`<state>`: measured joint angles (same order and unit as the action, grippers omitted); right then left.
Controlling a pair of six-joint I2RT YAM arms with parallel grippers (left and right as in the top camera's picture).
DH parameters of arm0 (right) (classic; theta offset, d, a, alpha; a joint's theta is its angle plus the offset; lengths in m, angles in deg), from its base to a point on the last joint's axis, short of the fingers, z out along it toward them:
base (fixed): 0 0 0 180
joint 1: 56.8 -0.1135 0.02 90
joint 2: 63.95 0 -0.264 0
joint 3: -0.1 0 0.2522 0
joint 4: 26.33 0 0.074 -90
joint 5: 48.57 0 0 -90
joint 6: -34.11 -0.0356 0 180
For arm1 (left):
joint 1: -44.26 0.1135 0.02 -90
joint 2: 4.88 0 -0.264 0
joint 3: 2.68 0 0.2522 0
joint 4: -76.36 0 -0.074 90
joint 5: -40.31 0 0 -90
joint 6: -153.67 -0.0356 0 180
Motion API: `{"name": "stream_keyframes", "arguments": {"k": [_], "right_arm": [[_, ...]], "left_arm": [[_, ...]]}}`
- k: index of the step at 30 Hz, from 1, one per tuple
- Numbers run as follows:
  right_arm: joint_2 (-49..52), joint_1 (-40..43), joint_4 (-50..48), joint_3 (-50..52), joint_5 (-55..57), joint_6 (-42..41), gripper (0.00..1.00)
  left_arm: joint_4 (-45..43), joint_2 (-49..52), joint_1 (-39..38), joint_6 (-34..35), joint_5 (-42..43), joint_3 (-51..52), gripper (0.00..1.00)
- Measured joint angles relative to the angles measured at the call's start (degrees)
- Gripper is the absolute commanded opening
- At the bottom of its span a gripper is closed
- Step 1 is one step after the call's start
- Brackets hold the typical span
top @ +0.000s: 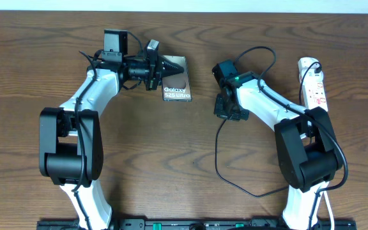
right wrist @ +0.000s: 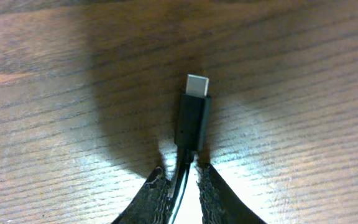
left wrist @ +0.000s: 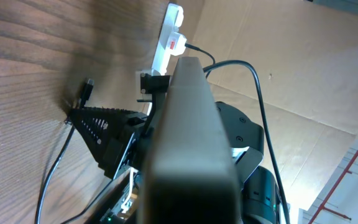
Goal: Plug charger to phone and switch on socket
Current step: 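Close the right gripper on the USB-C plug and lift it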
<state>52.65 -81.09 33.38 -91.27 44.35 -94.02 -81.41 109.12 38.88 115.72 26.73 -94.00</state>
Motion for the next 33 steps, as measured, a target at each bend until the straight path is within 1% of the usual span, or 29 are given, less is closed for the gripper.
{"name": "stream_keyframes", "arguments": {"k": [2,6,17,21,24,25,26,27,33], "right_arm": [[-0.1,0.0,-0.5,0.2,0.0,-1.6,0.21],[-0.3,0.0,-0.8,0.5,0.3,-3.2,0.13],[-0.3,0.2,-2.5,0.6,0.5,-5.0,0.15],[-0.3,0.3,-3.0,0.6,0.5,-5.1,0.10],[-0.3,0.5,-3.0,0.7,0.5,-5.3,0.10],[-0.3,0.5,-3.0,0.7,0.5,-5.3,0.08],[-0.3,0.5,-3.0,0.7,0.5,-5.2,0.03],[-0.3,0.5,-3.0,0.7,0.5,-5.0,0.01],[-0.4,1.6,-3.1,0.7,-1.2,-3.5,0.01]], "left_arm": [[0.0,0.0,0.0,0.0,0.1,0.0,0.07],[0.0,0.0,0.0,0.0,0.2,0.0,0.07],[0.0,0.0,0.0,-0.1,0.2,0.0,0.08],[0.0,0.0,0.0,-0.4,0.2,0.0,0.07],[0.0,0.0,0.0,-0.5,0.2,0.0,0.07],[0.0,0.0,0.0,-0.5,0.2,0.0,0.07],[0.0,0.0,0.0,-0.5,0.2,0.0,0.07],[0.0,0.0,0.0,-0.5,0.2,0.0,0.07],[0.0,0.0,0.0,-1.9,0.8,0.0,0.07]]}}
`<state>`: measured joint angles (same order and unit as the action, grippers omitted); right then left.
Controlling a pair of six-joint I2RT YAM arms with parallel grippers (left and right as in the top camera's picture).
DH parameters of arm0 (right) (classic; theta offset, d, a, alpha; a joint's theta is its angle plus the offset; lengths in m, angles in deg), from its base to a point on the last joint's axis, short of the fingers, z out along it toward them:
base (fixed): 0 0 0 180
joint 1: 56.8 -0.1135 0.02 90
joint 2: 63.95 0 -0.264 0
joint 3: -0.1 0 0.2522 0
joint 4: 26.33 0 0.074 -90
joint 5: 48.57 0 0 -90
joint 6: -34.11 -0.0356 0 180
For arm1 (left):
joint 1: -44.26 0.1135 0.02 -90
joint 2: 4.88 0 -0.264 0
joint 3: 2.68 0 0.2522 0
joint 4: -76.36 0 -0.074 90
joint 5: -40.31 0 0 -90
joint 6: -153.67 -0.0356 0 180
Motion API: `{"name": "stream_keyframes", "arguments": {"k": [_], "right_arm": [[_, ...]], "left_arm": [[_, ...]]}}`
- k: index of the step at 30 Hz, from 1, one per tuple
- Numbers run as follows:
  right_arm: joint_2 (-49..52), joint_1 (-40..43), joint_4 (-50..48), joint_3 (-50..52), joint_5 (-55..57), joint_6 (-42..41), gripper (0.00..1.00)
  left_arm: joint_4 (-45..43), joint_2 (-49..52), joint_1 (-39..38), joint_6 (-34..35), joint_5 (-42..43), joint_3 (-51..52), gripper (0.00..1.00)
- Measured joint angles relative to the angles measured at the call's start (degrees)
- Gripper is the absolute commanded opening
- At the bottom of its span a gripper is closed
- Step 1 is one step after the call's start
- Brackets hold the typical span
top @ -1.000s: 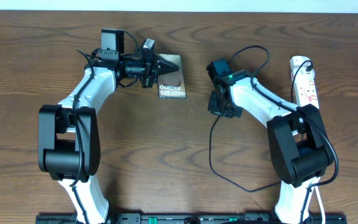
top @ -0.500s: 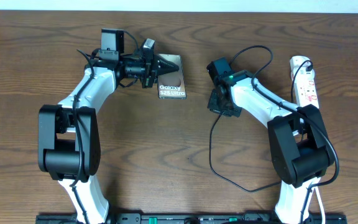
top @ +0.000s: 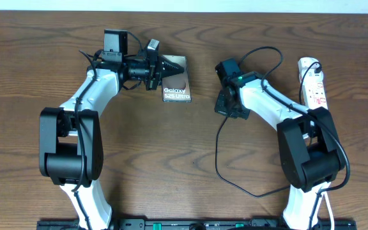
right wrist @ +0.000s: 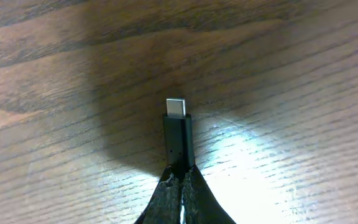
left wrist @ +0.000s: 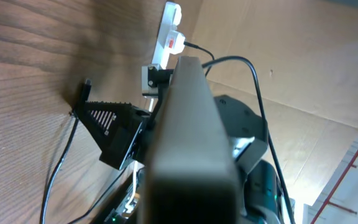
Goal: Plug charger to phone and switch on socket
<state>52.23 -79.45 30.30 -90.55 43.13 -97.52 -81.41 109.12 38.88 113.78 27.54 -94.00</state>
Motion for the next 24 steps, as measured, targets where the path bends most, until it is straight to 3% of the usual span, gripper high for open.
{"name": "stream_keyframes", "arguments": {"k": [4,11,17,24], "right_arm": [[-0.3,3.0,-0.5,0.3,-6.9,6.3,0.01],[-5.8,8.2,3.8,2.0,-24.2,24.9,0.01],[-14.0,8.4,7.7,2.0,-37.8,37.7,0.01],[-15.0,8.4,10.9,2.1,-53.2,49.9,0.01]], "left_arm": [[0.0,0.0,0.3,-1.1,0.2,0.0,0.07],[-1.7,0.0,0.9,-2.5,-3.1,0.0,0.07],[-14.9,0.0,0.9,0.9,-5.4,0.0,0.07],[-28.5,-0.9,0.9,8.4,-7.5,0.0,0.07]]}}
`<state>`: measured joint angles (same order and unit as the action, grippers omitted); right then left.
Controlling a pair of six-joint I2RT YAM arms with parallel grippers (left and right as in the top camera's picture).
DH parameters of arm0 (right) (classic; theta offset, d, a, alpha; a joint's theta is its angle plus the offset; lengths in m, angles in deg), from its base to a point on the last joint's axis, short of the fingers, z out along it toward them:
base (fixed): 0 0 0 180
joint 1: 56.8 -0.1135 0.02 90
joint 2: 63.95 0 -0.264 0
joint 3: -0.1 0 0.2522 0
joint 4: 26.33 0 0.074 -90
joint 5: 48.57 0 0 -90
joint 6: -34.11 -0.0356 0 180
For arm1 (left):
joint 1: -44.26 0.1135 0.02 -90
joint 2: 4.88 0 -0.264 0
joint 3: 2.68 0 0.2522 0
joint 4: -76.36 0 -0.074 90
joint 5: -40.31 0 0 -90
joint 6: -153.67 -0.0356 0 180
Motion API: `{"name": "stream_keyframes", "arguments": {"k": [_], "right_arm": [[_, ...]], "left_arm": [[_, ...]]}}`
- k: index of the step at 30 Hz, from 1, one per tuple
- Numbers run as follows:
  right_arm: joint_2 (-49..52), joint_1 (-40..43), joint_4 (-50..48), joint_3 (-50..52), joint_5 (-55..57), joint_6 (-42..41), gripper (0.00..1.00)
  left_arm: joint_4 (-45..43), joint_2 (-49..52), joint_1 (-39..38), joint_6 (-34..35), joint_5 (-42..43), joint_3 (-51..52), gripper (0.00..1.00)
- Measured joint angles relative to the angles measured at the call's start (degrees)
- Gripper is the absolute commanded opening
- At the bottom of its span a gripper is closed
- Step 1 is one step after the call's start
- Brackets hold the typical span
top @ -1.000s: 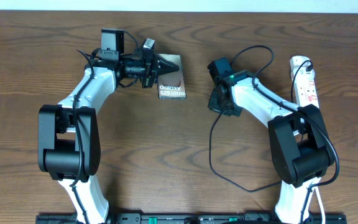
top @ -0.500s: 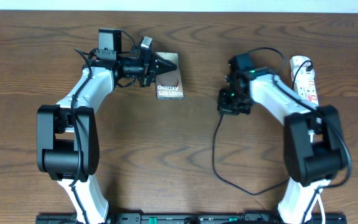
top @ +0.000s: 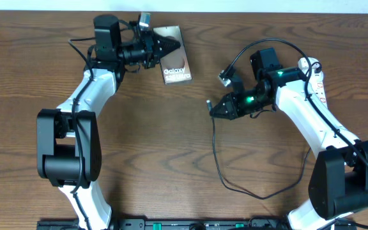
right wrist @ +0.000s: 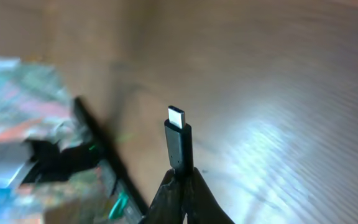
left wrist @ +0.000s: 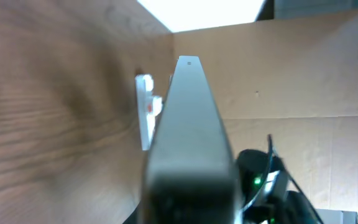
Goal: Plug charger to phone and switch on socket
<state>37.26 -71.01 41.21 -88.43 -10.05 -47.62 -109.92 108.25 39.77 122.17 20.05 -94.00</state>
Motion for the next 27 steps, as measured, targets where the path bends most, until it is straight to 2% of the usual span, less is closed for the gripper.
{"name": "stream_keyframes", "arguments": {"k": [4,8,18,27], "right_arm": [[0.0,0.0,1.0,0.7,-8.6,6.1,0.01],[0.0,-0.1,-3.4,1.1,-13.0,6.7,0.01],[0.0,-1.3,-18.9,1.3,-19.8,-4.5,0.01],[0.0,-1.9,-21.2,1.3,-20.8,-9.1,0.01]], "left_arm": [[0.1,-0.5,0.0,2.2,-0.3,0.0,0.07],[0.2,-0.5,-0.6,3.2,-0.7,0.0,0.07],[-7.5,-0.5,-4.2,4.8,-1.3,0.0,0.07],[-8.5,-0.5,-4.2,7.1,-0.6,0.0,0.07]]}}
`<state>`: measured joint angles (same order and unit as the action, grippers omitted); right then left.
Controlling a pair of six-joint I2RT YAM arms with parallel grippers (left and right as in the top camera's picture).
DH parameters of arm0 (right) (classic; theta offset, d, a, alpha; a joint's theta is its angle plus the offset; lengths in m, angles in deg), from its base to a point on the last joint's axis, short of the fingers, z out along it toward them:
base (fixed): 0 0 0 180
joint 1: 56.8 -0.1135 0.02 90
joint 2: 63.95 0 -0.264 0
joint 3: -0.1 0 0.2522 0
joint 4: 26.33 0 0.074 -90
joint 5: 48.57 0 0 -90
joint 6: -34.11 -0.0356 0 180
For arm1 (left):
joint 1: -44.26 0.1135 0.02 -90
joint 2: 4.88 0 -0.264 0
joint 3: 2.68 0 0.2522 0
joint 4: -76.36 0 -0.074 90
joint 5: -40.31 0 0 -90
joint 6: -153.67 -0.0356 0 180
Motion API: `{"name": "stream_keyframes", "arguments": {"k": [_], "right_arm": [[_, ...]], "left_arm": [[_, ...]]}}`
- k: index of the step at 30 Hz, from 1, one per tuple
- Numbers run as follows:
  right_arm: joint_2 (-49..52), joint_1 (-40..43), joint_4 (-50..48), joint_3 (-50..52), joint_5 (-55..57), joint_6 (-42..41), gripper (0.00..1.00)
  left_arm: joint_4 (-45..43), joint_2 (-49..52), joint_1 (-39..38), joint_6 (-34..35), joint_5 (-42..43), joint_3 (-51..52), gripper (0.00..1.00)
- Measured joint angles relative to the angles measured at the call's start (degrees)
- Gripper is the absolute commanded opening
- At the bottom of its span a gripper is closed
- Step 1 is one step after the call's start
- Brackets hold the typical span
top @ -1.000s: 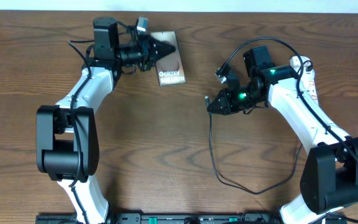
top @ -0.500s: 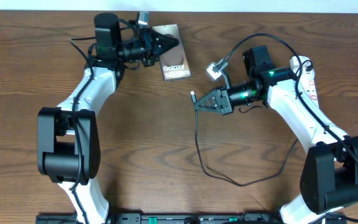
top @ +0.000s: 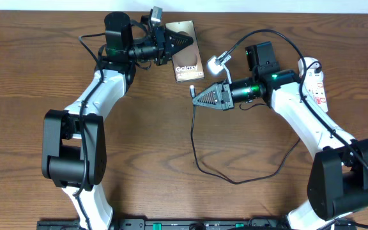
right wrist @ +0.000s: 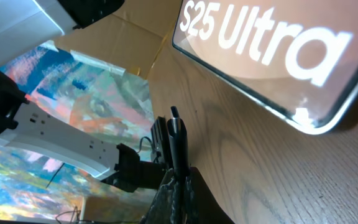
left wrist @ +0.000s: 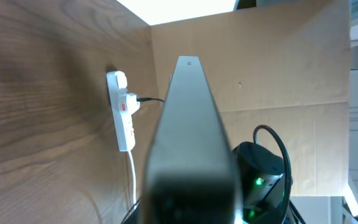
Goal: Plug charger to phone and switch on socket
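Observation:
The phone (top: 188,54), its screen reading "Galaxy S25 Ultra", is at the back centre with my left gripper (top: 181,40) shut on its upper end. The left wrist view has the phone (left wrist: 190,137) edge-on, filling the middle and hiding the fingers. My right gripper (top: 198,97) is shut on the black USB-C charger plug (top: 193,91), a little below and right of the phone's lower edge. In the right wrist view the plug (right wrist: 175,134) rises from the shut fingers, with the phone screen (right wrist: 272,56) close at the upper right.
A white power strip (top: 313,80) lies at the right edge, with the charger plugged into it; it also shows as the power strip (left wrist: 122,112). The black cable (top: 200,163) loops over the middle of the wooden table (top: 139,160).
My left gripper has carried the phone a little to the right. My right gripper, still holding the plug, has moved left and toward the back, ending close under the phone's lower edge.
At first the left gripper held the phone at the back, and the right fingers straddled the cable behind the plug lying on the table. Then the right gripper shut on it. Later the plug was lifted and the phone shifted; now plug and phone are close together.

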<state>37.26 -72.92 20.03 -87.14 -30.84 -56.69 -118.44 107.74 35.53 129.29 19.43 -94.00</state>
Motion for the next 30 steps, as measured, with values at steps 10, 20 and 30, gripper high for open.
{"name": "stream_keyframes", "arguments": {"k": [10,20,30], "right_arm": [[0.0,0.0,-3.6,0.0,-0.1,-2.9,0.01],[0.0,0.0,-3.7,0.0,-0.1,-3.4,0.01],[0.0,0.0,-3.9,0.0,0.1,-3.4,0.01]], "left_arm": [[-1.7,0.0,0.0,0.6,3.2,0.0,0.07],[-1.7,0.0,0.0,5.2,3.0,0.0,0.07],[-1.7,0.0,0.0,6.4,2.7,0.0,0.07]]}}
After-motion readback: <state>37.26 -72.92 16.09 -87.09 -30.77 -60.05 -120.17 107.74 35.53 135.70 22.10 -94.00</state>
